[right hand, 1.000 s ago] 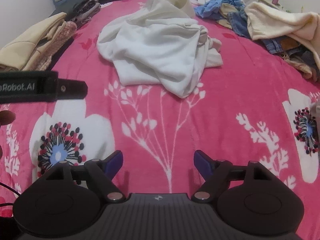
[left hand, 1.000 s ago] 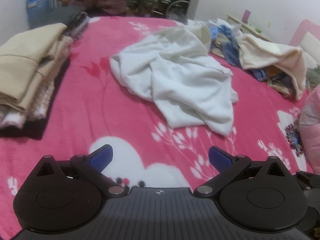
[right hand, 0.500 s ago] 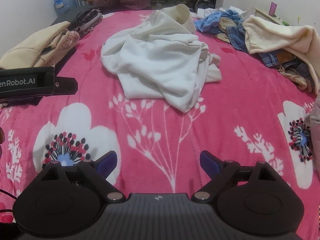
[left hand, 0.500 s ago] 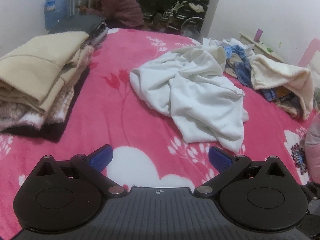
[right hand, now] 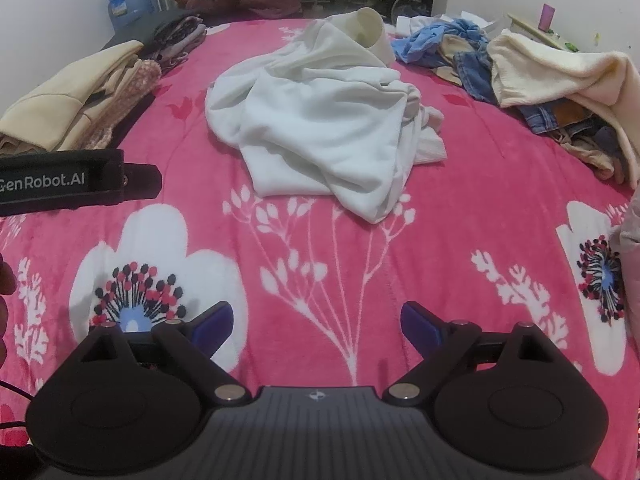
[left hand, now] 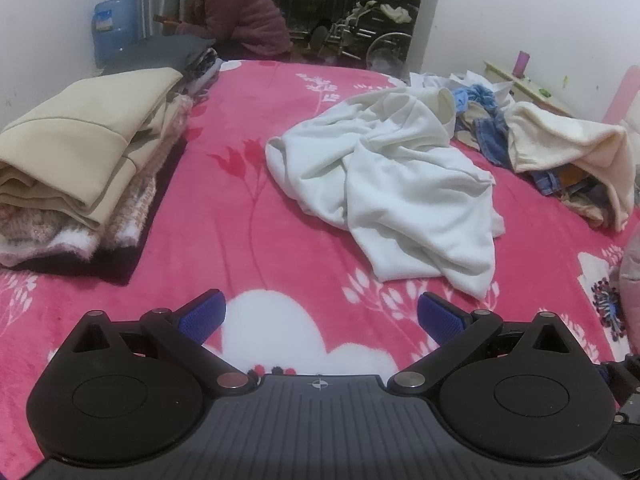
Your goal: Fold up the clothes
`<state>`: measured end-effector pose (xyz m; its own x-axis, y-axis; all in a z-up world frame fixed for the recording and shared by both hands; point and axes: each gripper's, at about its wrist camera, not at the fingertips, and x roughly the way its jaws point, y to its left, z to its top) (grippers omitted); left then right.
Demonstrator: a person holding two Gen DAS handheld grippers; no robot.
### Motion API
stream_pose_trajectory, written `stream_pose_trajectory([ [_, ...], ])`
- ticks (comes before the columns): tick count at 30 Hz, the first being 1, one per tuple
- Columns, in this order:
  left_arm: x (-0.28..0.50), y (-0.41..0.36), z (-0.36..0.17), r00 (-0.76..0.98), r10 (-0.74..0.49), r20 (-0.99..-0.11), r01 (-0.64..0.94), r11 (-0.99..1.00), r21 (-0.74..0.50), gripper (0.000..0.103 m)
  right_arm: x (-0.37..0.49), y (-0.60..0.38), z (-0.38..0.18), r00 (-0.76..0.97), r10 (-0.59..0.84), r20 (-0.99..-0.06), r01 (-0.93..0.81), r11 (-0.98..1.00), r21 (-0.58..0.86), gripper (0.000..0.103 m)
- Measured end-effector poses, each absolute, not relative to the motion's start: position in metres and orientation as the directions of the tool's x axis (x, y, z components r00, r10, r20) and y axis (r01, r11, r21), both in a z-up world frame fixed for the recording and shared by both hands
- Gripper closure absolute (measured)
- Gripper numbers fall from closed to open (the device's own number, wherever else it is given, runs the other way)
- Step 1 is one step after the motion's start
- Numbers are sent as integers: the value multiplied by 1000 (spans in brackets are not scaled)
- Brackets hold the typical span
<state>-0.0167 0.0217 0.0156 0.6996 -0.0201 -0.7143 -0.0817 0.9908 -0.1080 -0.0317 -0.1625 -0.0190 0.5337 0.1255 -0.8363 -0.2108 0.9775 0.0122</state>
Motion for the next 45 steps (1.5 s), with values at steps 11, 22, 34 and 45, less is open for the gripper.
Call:
stream_pose_trajectory([
  [11, -16, 25, 13, 685, -13, -728, -97, 989, -109, 0, -31, -161, -21, 537, 116, -836, -209, 978, 2, 9],
  [22, -17, 21, 14, 688, -24, -726, -77, 991, -105, 0, -31, -162, -21, 536, 112, -837, -205, 979, 0, 9],
  [34, -18, 23, 14, 682, -29, -731, -75, 991, -110, 0, -32, -161, -20, 537, 109, -837, -206, 979, -5, 9],
  [45, -18, 23, 14, 681, -36, -732, -70, 991, -114, 0, -33, -161, -21, 537, 108, -837, -204, 979, -5, 8],
])
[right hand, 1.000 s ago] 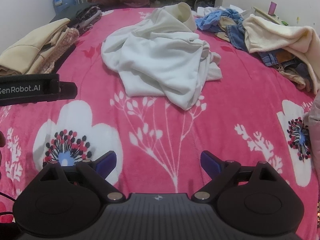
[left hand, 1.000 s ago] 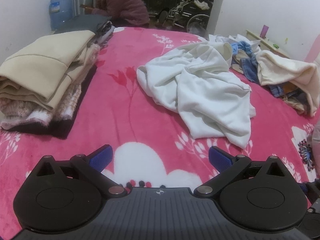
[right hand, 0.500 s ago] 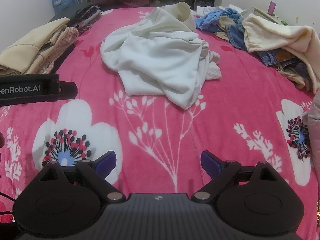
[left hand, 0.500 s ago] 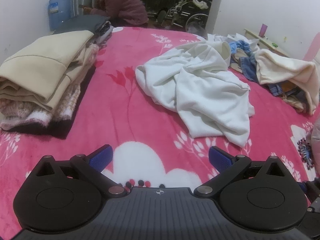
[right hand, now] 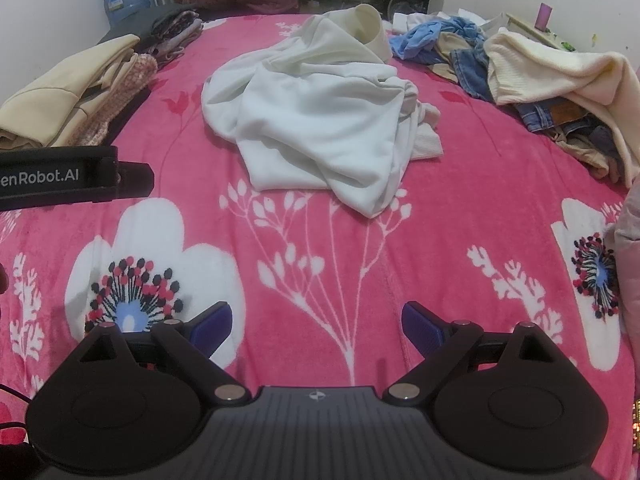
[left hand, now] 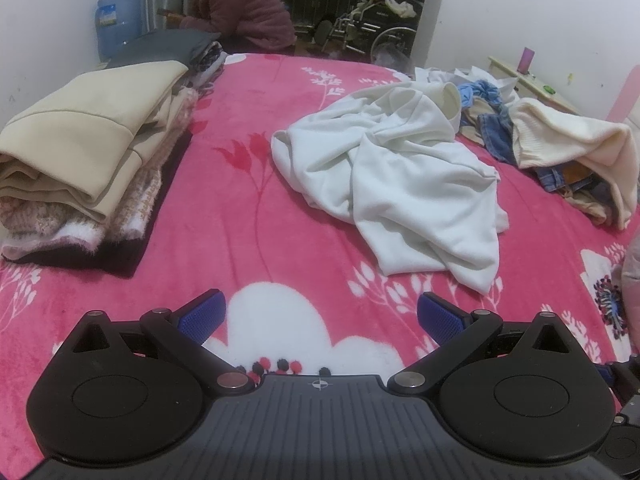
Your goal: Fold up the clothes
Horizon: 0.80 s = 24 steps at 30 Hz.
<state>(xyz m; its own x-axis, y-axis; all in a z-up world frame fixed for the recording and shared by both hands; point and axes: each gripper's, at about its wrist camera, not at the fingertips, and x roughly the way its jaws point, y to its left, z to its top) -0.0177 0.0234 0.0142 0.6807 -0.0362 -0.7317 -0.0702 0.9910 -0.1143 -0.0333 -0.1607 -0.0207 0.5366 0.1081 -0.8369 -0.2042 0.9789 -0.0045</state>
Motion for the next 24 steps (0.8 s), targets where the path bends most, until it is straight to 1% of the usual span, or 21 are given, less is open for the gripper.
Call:
stream_pose_trajectory([
  [24, -17, 23, 9, 672, -40, -740, -59, 992, -107, 0, -33, -161, -23, 533, 99, -840, -197, 980, -9, 7],
])
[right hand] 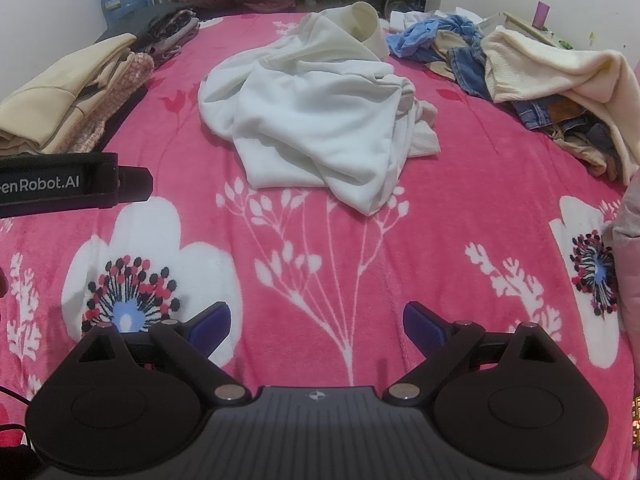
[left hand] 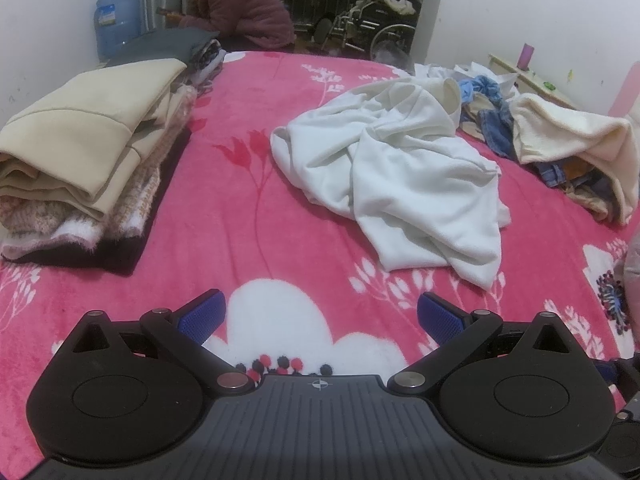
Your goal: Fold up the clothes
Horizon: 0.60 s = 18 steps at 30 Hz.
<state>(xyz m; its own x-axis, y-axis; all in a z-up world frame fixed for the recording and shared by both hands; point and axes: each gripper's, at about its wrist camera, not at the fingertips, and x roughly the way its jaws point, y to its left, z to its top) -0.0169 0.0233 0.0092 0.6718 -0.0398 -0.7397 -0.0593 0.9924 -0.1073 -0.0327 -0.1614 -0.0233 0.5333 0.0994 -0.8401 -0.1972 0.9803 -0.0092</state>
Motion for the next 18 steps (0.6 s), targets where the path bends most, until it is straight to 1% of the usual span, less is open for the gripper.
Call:
stream_pose_trajectory([
  [10, -7, 19, -1, 675, -67, -735, -27, 993, -115, 0, -26, -164, -32, 529, 98, -843, -193, 981, -8, 7],
  [14, 3, 22, -5, 685, -110, -720, -1, 989, -151, 0, -20, -168, -34, 548, 101, -830, -185, 983, -3, 7],
  [18, 17, 26, -7, 698, -198, -689, 51, 972, -227, 0, -10, -175, -36, 576, 98, -812, -163, 987, 3, 7],
])
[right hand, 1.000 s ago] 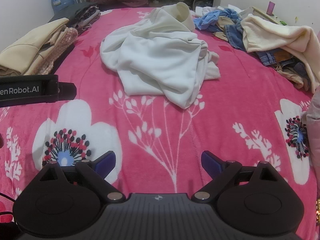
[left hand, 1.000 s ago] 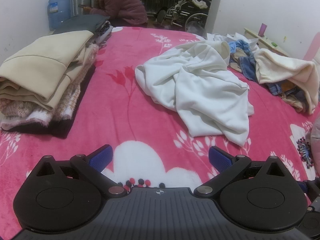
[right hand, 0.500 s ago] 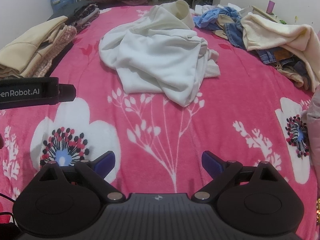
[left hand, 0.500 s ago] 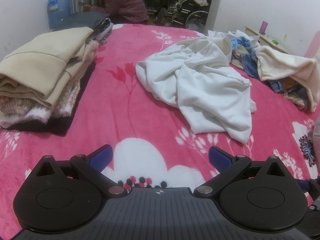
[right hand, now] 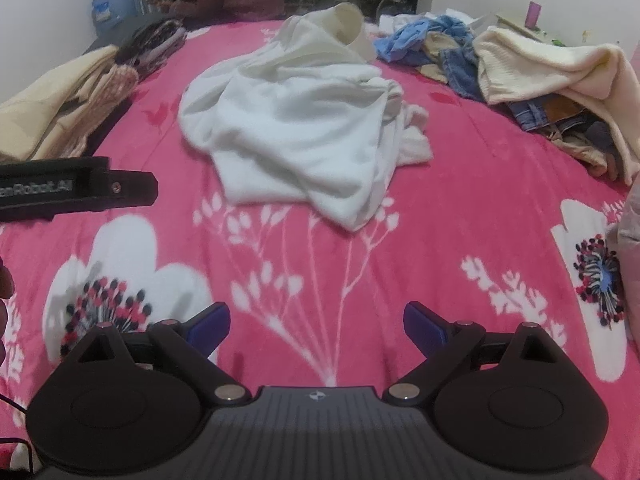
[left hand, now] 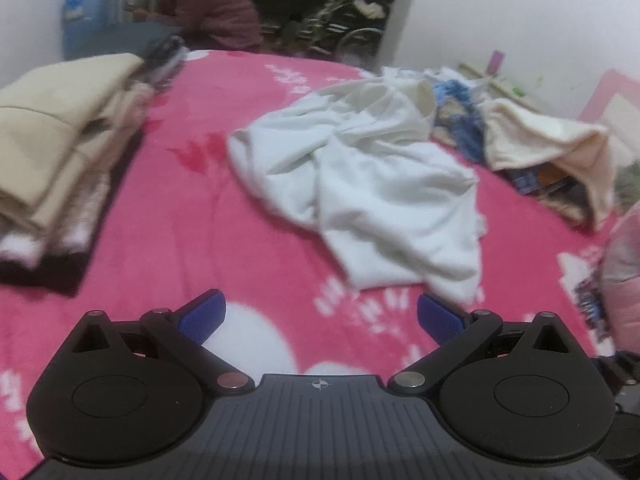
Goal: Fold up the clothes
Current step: 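Reach both tools toward the crumpled white sweatshirt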
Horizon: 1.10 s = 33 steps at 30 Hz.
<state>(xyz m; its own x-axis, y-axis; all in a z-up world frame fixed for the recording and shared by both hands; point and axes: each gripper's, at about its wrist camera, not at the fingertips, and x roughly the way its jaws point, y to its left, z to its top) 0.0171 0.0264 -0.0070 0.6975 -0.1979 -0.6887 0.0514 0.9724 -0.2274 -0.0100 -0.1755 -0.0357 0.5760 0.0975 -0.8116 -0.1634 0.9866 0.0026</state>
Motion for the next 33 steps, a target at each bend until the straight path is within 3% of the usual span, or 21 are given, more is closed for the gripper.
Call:
stream_pose_trajectory([
  [4, 35, 29, -6, 725, -244, -644, 87, 960, -266, 0, 4, -188, -32, 628, 85, -773, -139, 990, -5, 7],
  [11, 72, 30, -3, 775, -231, -588, 116, 967, -226, 0, 45, -210, -13, 747, 129, -652, -130, 990, 46, 8],
  [19, 94, 51, -11, 803, -133, -580, 0, 975, -223, 7, 145, -189, 12, 777, 331, -536, -217, 939, 265, 9],
  [22, 96, 59, -14, 797, -112, -594, -29, 974, -223, 20, 187, -164, 5, 784, 319, -532, -209, 943, 258, 9],
  [25, 98, 66, -16, 794, -104, -599, -44, 973, -227, 32, 227, -142, -18, 797, 219, -563, -151, 975, 165, 11],
  [26, 98, 68, -15, 797, -105, -595, -43, 973, -228, 38, 237, -138, -27, 790, 198, -580, -142, 980, 141, 17],
  [28, 99, 71, -14, 802, -106, -588, -40, 972, -231, 42, 247, -142, -39, 760, 209, -616, -153, 978, 144, 57],
  [29, 100, 72, -13, 807, -107, -581, -34, 973, -227, 43, 246, -147, -43, 749, 232, -621, -159, 972, 171, 65],
  [31, 104, 72, -7, 826, -110, -554, -4, 980, -200, 44, 233, -157, -42, 757, 259, -600, -183, 965, 186, 91],
  [33, 112, 69, 2, 844, -125, -521, 42, 985, -168, 43, 213, -162, -37, 772, 285, -568, -252, 958, 138, 95],
])
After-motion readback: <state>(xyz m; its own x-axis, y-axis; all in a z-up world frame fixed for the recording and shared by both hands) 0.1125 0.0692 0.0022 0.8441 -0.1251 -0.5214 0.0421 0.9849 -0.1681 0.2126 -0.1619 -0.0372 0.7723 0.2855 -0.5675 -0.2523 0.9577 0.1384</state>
